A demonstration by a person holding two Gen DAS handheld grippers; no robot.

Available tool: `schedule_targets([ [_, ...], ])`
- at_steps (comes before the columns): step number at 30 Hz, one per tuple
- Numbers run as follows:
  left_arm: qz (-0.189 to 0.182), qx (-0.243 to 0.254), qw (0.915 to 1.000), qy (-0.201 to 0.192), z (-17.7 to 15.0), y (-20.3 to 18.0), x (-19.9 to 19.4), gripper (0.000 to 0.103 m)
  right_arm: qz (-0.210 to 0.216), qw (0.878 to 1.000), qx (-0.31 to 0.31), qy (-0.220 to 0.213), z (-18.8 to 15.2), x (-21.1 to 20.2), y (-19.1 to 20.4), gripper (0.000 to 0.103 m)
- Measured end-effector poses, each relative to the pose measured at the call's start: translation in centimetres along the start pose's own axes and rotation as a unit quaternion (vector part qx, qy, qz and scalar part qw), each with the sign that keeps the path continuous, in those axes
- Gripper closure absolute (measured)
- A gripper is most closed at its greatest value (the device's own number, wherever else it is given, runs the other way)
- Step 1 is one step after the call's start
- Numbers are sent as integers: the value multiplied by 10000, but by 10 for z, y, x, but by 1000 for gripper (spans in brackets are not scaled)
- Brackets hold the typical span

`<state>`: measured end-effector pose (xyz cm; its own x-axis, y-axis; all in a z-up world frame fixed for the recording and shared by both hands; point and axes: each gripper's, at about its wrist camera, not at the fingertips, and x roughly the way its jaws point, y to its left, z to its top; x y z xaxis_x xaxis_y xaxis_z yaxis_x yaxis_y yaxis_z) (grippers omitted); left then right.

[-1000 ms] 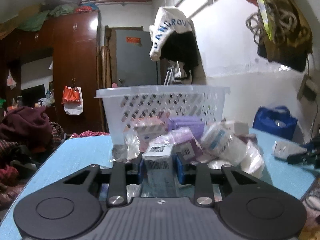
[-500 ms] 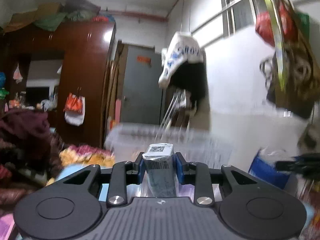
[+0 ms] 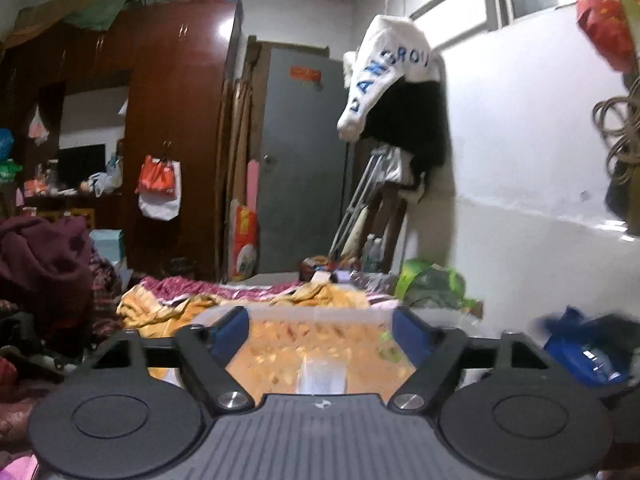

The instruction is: Organize objects

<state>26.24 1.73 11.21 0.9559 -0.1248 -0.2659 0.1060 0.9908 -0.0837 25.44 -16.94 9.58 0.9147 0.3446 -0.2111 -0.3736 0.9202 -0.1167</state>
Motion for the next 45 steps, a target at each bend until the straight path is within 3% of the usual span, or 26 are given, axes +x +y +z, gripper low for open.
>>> schedule_targets([
  [4,-199,57,9991,-363,-15,12,-44,20,251,9991,63,-321,-7,-40,-5,0],
  [6,-272,220,9978,-556,-28,17,-74,15,268,9984,159,-462,-18,-62,-8,0],
  [10,467,1044,9867,-1151,-82,23,-133,14,266,9994,240,7,-59,-85,-17,0],
  [12,501,1082,9870,-1075,-103,30,-148,14,498,9975,429,243,-72,-85,-24,0],
  [15,127,808,9938,-749,-131,42,-164,14,929,9895,1025,408,-85,-82,-32,0],
  [19,98,755,9961,-444,-157,46,-166,14,806,9902,1048,446,-82,-74,-28,6],
  [25,68,603,9982,13,-161,52,-138,14,816,9905,833,733,-84,-64,-11,15],
  [27,137,645,9978,-1,-163,51,-142,14,841,9886,890,879,-92,-63,-9,21],
  [30,285,723,9969,145,-165,48,-139,14,960,9854,979,1012,-94,-58,-10,41],
  [32,378,749,9962,227,-166,45,-138,14,926,9857,989,1003,-96,-59,-11,43],
  [34,449,768,9955,320,-167,43,-137,20,872,9870,967,945,-96,-62,-11,43],
  [35,502,775,9950,369,-168,43,-136,33,806,9881,952,898,-96,-65,-11,44],
  [38,570,682,9956,307,-171,44,-139,45,664,9905,891,812,-95,-68,-8,44],
  [39,540,637,9962,238,-173,44,-143,58,640,9910,883,782,-95,-69,-7,44],
  [45,596,567,9966,27,-173,47,-151,63,510,9933,884,539,-94,-75,-8,44],
])
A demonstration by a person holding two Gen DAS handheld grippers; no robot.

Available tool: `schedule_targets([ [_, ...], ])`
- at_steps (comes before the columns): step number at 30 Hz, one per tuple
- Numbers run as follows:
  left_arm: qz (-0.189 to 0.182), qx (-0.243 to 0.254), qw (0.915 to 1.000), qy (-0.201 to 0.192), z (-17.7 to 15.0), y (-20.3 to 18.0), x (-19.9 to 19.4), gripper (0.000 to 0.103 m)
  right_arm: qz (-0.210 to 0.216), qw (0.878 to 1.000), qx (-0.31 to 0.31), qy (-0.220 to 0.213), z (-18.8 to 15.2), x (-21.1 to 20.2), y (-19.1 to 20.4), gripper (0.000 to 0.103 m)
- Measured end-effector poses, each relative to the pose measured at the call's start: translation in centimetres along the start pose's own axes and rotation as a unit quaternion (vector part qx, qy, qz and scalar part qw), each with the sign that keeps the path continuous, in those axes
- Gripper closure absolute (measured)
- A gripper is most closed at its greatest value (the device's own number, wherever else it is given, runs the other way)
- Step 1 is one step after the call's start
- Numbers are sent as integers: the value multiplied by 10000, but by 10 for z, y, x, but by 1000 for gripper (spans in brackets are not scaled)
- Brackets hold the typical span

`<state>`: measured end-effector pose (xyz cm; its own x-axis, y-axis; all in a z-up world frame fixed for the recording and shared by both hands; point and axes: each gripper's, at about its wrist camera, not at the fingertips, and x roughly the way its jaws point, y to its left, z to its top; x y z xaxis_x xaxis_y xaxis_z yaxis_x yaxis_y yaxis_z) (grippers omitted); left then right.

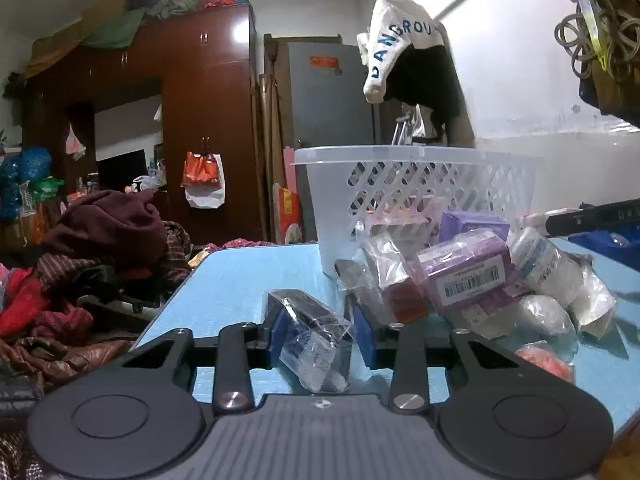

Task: Organize objects
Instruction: 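Grasp the white Welcome box with the right gripper while the left grasps a clear bag, then carry both items over the white basket and open both grippers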

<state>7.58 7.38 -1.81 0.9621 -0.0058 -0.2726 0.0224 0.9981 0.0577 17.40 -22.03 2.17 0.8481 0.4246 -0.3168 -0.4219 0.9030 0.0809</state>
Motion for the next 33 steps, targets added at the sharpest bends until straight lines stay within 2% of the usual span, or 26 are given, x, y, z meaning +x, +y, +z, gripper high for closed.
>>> schedule_targets([
  [6,-13,85,9999,-131,-5,0,-6,66,-93,9999,-93,-74,1,0,6,44],
  [10,68,346,9994,-71,-7,-6,-6,66,-98,9999,-86,-86,2,0,5,44],
  [13,300,484,9983,-108,-9,-13,-10,56,-85,9999,-68,-60,1,2,5,44],
  [14,328,529,9981,-45,-10,-14,-8,47,-83,9999,-63,-60,1,1,5,44],
  [15,353,587,9976,68,-11,-16,-5,46,-76,9999,-55,-52,1,2,5,44],
  [16,384,622,9973,70,-13,-18,-3,46,-76,9999,-54,-48,1,2,6,44],
  [17,456,645,9969,42,-15,-18,-3,55,-77,9999,-54,-56,1,2,6,44],
  [18,552,637,9964,15,-15,-18,-3,59,-80,9999,-54,-67,1,1,6,44],
  [22,326,255,9990,-166,-9,-6,-10,62,-75,9998,-34,-170,0,-2,5,44],
  [25,219,90,9985,-498,-3,-1,-21,63,-50,9982,-100,-591,-2,-17,6,44],
  [27,71,10,9976,-690,10,1,-25,63,-152,9970,-188,-740,6,-28,10,44],
  [29,-131,69,9951,-981,35,-1,-25,63,-7,9955,-133,-940,25,-38,12,46],
  [31,-322,53,9928,-1152,72,-4,-15,63,121,9927,-300,-1162,48,-42,20,47],
  [33,-531,-32,9922,-1130,105,-6,4,63,23,9887,-662,-1346,73,-38,32,47],
])
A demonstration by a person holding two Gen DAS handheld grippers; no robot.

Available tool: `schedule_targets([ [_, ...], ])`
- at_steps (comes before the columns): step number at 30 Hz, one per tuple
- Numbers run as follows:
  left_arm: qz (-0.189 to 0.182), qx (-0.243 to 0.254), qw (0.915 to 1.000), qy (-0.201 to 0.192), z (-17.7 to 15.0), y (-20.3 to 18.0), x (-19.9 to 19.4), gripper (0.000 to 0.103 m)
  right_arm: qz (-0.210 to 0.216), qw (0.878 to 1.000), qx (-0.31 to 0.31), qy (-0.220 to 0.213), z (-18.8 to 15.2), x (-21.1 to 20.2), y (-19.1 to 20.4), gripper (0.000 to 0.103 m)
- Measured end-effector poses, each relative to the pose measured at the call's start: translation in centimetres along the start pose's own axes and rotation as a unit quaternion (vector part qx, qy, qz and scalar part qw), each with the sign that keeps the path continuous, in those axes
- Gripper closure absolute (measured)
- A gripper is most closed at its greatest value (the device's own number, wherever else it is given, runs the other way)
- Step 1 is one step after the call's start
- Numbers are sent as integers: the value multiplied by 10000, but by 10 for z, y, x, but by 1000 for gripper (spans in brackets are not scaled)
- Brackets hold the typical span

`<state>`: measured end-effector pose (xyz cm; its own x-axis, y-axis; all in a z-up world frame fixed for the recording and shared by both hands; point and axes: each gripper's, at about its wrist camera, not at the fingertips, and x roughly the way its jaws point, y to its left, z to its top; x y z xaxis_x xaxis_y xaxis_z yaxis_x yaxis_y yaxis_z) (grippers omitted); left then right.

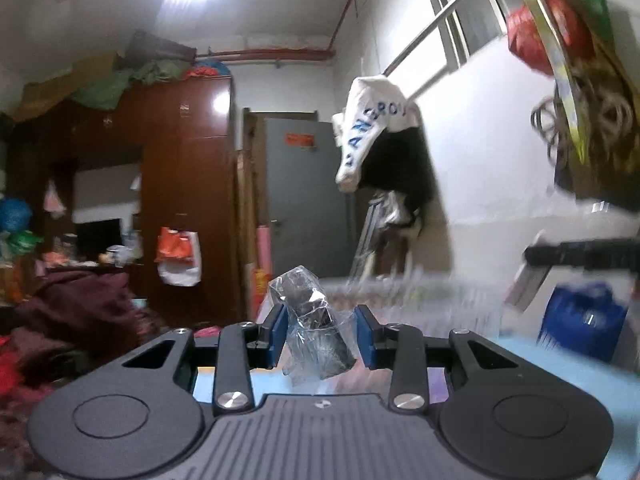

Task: Organize objects
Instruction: 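Carry both items over the white basket and open both grippers, then grasp the red mesh bag with the left gripper while the right grasps a purple box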

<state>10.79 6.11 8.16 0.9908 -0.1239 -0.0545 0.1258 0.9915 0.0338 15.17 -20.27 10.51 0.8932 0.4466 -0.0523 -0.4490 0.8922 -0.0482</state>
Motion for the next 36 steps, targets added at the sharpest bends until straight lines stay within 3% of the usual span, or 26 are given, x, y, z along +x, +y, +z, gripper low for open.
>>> schedule_targets([
  [4,-212,35,9989,423,38,-11,69,63,-14,9993,-176,329,25,50,-2,47],
  [7,-179,-113,9970,747,38,-13,105,60,-132,9983,-260,506,26,81,-4,47],
  [8,-163,-174,9961,850,35,-13,113,56,-208,9979,-261,551,25,88,-5,46],
  [9,-179,-215,9947,990,32,-12,123,43,-214,9976,-201,621,24,95,-7,45],
  [10,-208,-211,9930,1141,30,-13,132,33,-188,9972,-106,717,22,99,-8,35],
  [11,-146,-157,9926,1194,27,-14,136,21,-171,9961,10,869,20,104,-11,13],
  [14,116,-39,9934,1141,25,-17,127,21,-310,9968,129,730,19,90,-12,6],
  [17,-232,9,9964,812,21,-15,79,21,26,9963,429,741,14,52,-17,0],
  [20,-497,35,9955,801,-1,-12,25,16,66,9962,332,802,-10,18,-26,0],
  [22,-528,151,9958,729,-27,-16,-13,16,13,9921,412,1181,-30,9,-35,0],
  [24,-451,247,9962,702,-49,-22,-37,16,69,9882,552,1426,-52,2,-43,3],
  [25,-464,214,9964,677,-60,-25,-48,16,32,9869,581,1507,-62,-1,-46,10],
  [26,-513,166,9961,705,-68,-25,-54,16,-2,9855,554,1605,-67,-1,-47,19],
  [30,-825,91,9910,1049,-94,-33,-57,16,66,9787,512,1989,-84,7,-46,35],
  [33,-829,244,9897,1138,-100,-43,-51,16,268,9752,527,2131,-89,8,-46,38],
  [36,-832,273,9887,1213,-106,-46,-47,16,150,9733,311,2271,-96,18,-43,38],
])
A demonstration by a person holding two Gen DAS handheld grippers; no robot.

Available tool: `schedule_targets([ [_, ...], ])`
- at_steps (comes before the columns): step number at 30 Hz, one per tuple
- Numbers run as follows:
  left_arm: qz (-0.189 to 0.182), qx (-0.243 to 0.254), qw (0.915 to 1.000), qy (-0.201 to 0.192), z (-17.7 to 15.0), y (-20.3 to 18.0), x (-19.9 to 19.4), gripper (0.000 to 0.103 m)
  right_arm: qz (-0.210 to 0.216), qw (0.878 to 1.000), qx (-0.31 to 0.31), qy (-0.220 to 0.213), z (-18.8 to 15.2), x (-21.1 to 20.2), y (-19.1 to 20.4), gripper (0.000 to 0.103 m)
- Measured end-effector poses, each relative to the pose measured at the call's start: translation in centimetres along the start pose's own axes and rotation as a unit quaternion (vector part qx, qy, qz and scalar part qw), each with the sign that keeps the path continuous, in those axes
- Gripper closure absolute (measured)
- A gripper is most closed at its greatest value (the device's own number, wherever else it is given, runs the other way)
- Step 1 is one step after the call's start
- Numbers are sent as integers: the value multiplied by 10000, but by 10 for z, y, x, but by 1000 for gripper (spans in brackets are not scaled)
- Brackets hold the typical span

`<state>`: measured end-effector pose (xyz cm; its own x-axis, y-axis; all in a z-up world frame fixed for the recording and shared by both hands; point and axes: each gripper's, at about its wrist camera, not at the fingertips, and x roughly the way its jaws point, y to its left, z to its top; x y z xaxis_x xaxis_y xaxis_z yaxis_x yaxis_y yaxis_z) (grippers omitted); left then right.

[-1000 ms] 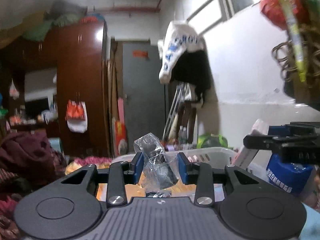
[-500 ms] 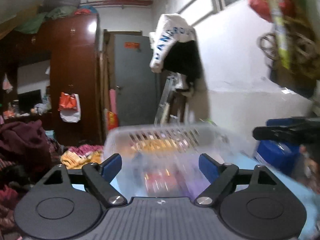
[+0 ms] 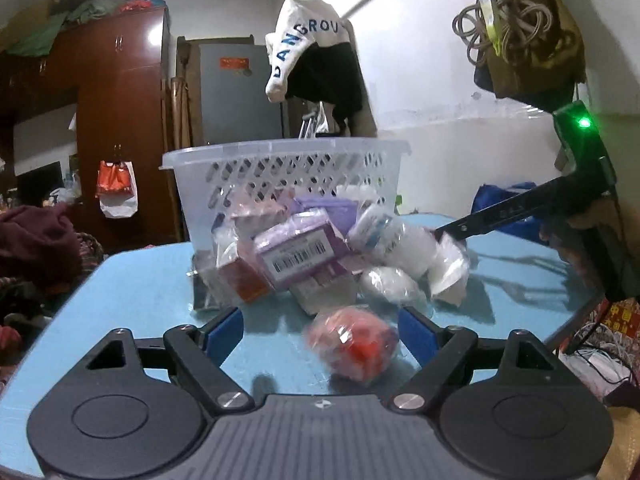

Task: Organize objects
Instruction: 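Grasp the red mesh bag with the left gripper while the right grasps a purple box, then lift both items over the white basket and open both grippers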

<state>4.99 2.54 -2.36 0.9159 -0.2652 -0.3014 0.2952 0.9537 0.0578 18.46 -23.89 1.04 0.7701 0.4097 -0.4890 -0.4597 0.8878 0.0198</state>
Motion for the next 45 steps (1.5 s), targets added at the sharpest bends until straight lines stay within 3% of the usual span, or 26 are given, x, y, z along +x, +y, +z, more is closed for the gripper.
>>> schedule_targets([
  [5,186,-79,9998,5,-6,7,6,21,104,9997,217,41,-7,5,-3,53],
  [7,162,-126,9998,-34,-7,10,7,31,-81,9998,170,-38,-9,2,-1,58],
  [9,247,-110,9996,-127,-7,11,8,54,-252,9996,87,-75,-9,1,3,59],
  [12,438,-216,9985,-250,-8,14,7,54,-362,9992,-5,-168,-9,-3,5,59],
  [25,432,-282,9975,-483,-9,21,3,54,-282,9964,269,-750,-9,-17,-3,59],
  [45,477,-367,9955,-729,-6,31,-8,54,-153,9939,256,-1058,-11,-26,-2,60],
])
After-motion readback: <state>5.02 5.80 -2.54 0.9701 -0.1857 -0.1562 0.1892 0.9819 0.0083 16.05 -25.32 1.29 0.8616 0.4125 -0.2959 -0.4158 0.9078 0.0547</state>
